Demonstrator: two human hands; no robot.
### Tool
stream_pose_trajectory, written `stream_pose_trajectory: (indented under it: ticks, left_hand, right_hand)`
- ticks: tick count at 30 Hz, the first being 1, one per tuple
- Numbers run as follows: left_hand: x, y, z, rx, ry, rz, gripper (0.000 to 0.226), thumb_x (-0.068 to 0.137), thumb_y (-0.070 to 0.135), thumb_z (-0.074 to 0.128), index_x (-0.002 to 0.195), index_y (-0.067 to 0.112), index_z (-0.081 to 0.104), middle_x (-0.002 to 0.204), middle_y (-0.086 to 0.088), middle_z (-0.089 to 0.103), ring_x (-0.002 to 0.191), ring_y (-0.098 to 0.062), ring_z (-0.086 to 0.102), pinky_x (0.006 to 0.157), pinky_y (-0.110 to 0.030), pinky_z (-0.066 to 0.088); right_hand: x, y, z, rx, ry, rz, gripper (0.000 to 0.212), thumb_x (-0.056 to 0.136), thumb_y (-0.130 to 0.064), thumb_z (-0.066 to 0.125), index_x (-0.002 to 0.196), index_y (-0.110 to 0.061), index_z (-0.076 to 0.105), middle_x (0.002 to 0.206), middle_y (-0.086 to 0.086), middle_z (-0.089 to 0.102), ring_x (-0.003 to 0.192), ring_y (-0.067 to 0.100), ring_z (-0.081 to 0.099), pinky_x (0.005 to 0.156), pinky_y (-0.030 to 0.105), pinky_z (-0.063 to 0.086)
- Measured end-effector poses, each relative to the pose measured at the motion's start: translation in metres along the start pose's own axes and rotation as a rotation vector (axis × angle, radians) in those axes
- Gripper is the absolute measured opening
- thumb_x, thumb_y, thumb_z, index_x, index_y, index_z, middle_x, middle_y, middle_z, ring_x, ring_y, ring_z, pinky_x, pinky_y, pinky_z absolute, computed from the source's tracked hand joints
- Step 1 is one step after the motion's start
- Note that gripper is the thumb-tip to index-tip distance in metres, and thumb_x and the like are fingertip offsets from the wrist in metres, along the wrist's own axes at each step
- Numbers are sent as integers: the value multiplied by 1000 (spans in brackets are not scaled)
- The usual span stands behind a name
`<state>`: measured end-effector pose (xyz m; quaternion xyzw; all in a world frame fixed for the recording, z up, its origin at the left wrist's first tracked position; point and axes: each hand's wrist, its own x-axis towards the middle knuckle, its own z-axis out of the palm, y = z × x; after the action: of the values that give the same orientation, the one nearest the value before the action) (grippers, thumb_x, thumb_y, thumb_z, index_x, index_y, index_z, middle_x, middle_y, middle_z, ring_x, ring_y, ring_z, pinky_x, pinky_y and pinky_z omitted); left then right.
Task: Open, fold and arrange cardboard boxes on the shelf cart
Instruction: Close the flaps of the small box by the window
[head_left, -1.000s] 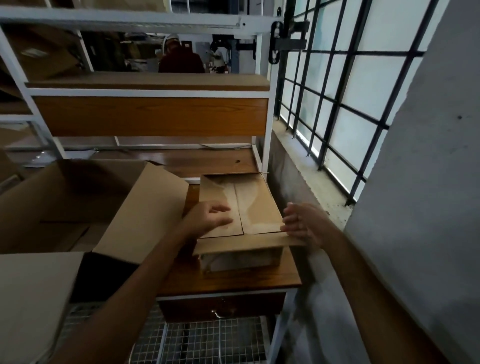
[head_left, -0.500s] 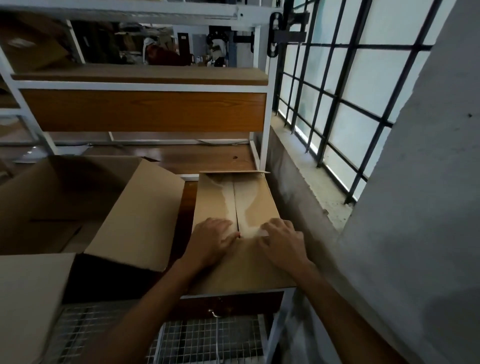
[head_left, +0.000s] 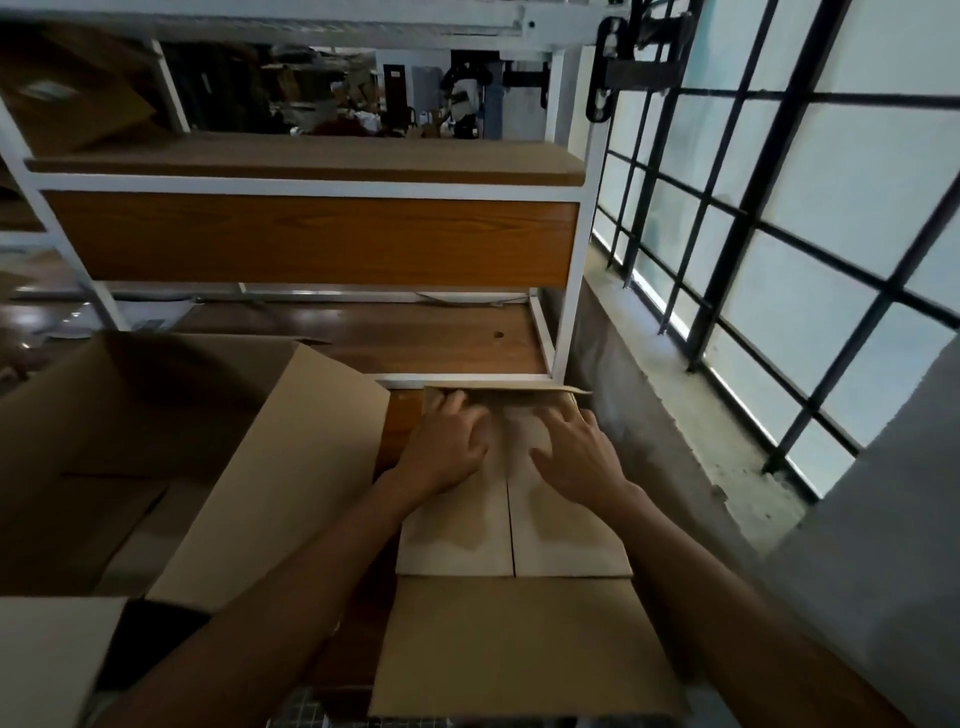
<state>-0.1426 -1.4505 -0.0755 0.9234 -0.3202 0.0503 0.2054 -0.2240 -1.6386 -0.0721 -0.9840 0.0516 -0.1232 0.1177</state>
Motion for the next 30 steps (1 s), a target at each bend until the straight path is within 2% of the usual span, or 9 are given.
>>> stream_pose_trajectory:
  ticks: [2,5,9,11,13,16,20,25,30]
  left_hand:
    - [23,-9,4,-6,66,-7,43,94,38,53,135,26,53,152,-7,35,143,-32,28,114,-48,33]
    - [59,-19,7,63,78,-40,53,95,36,51,146,23,42,161,-8,21,149,-32,15,117,-50,25]
    - [103,-38,21,53,-65,-150,57,98,44,44,150,23,34,162,-8,22,149,-32,16,116,-52,22]
    - [116,-44,30,22,-154,-223,52,100,50,37,140,21,50,148,-8,47,136,-29,41,110,-48,32]
    - [124,-48,39,19,-152,-264,52,100,55,31,113,20,68,117,-5,69,106,-23,60,96,-43,44]
    - [126,-48,45,36,-119,-280,59,98,60,25,93,20,69,99,-4,70,92,-22,61,91,-43,47]
    - [117,-44,40,-8,-57,-136,55,97,58,30,110,23,70,116,0,69,105,-21,60,102,-46,41]
    - [106,-26,16,-208,-100,68,42,98,47,47,112,16,71,108,-1,67,100,-20,61,85,-37,49]
    - [105,-14,-29,-76,-135,81,36,90,52,60,107,21,70,113,1,55,96,-11,51,73,-26,40]
  right_hand:
    - [30,5,6,5,19,1,63,88,-34,66,143,-25,36,157,8,28,137,38,36,99,47,49]
    - [74,16,11,-18,31,36,61,88,-33,65,142,-22,38,154,9,32,134,37,38,98,46,50]
    - [110,30,24,2,-57,74,45,95,-36,56,136,-19,47,149,6,39,134,36,37,94,45,49]
    - [114,35,33,52,-118,104,35,100,-40,45,128,-21,54,141,5,50,132,32,41,92,45,48]
    - [116,38,39,75,-110,129,33,102,-43,39,118,-24,61,131,4,60,124,27,50,85,42,48]
    - [119,42,45,75,-86,120,35,102,-44,38,110,-24,66,120,3,65,112,21,56,71,31,40]
    - [118,41,47,43,34,106,33,99,-37,44,93,-14,68,98,7,67,96,27,61,68,31,43]
    - [100,31,31,66,272,115,27,95,-21,50,89,-8,73,87,8,71,82,26,61,73,37,51]
    - [63,20,29,53,148,48,25,94,-28,51,96,-13,71,97,5,69,96,28,60,72,35,46]
